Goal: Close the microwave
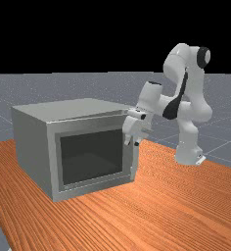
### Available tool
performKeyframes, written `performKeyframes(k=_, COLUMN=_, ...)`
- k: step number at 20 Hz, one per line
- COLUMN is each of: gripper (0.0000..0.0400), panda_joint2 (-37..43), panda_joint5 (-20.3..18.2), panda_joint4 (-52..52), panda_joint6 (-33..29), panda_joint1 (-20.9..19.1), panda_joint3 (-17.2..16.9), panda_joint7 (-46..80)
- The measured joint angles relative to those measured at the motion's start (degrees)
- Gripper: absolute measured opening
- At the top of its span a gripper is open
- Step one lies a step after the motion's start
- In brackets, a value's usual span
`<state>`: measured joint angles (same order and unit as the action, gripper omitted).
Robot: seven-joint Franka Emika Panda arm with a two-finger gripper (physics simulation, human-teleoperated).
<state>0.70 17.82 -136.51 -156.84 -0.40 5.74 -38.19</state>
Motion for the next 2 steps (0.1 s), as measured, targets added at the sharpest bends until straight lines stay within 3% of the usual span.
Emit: performKeyframes(k=2, gripper=0.04, panda_joint2=0.4, panda_joint5=-2.01, panda_joint4=-0.76, panda_joint6=-0.1, panda_joint1=0.45, panda_joint3=-1.93, panda_joint7=-7.64)
